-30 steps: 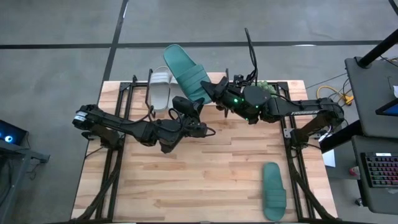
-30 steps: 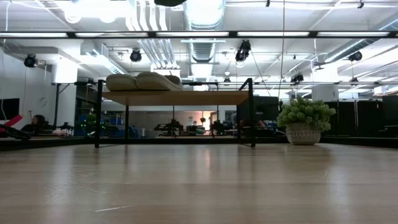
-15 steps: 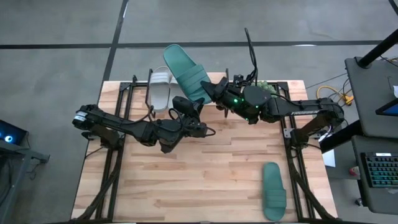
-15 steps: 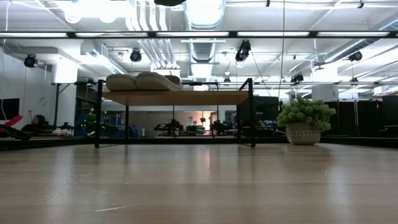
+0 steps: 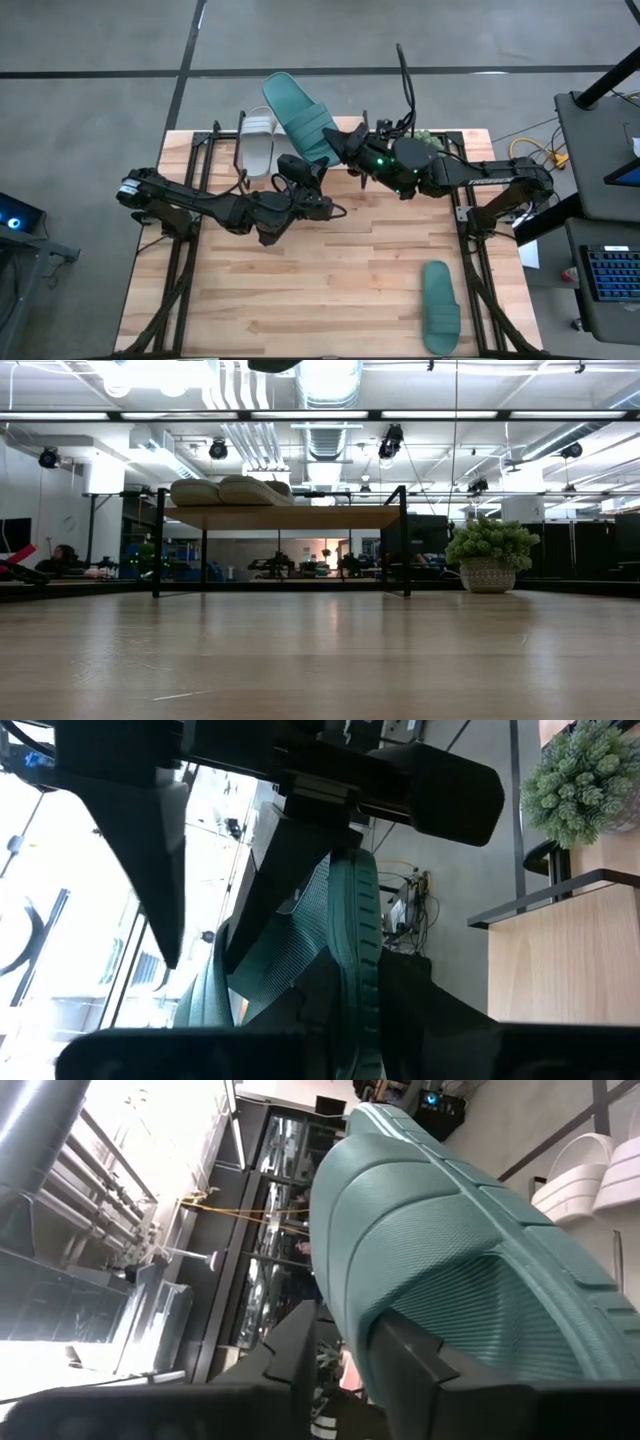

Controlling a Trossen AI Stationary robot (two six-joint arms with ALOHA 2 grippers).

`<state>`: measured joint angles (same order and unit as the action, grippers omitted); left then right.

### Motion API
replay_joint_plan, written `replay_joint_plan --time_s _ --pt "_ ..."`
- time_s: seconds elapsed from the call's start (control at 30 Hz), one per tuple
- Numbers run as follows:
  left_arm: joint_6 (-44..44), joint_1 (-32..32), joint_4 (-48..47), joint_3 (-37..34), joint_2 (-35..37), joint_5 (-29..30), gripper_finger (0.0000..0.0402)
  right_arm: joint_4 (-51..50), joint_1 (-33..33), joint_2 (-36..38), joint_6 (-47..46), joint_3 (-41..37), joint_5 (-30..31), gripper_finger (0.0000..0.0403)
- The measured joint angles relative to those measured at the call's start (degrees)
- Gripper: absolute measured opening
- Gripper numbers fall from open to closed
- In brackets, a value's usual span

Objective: Pick and place slides into the shelf
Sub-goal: Put the left green slipper on the shelf

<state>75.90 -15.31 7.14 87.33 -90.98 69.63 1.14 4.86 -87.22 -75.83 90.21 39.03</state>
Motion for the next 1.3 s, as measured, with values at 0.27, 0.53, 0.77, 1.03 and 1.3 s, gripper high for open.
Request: replay_joint_plan --time_s 0.27,0.53,0.77,1.03,1.3 --pt "-0.09 0.0 0.12 0.0 0.0 -0.02 0.0022 1.74 -0.02 0.02 1.74 0.0 -0.02 0.013" --pt "-0.15 0.0 0.31 0.0 0.07 -0.02 0.0022 4.02 0.0 0.04 4.2 0.0 -0.4 0.015" --pt "1.2 0.22 0.19 0.0 0.07 -0.09 0.0021 3.84 0.11 0.07 4.59 0.0 -0.42 0.0153" --pt "3.98 0.28 0.17 0.0 0.46 -0.1 0.0021 3.74 -0.91 0.9 3.72 0.0 -5.51 0.0153" --pt "4.42 0.26 0.14 0.02 1.56 -1.13 0.0021 3.48 -0.93 1.99 5.29 -0.02 -6.67 0.0153"
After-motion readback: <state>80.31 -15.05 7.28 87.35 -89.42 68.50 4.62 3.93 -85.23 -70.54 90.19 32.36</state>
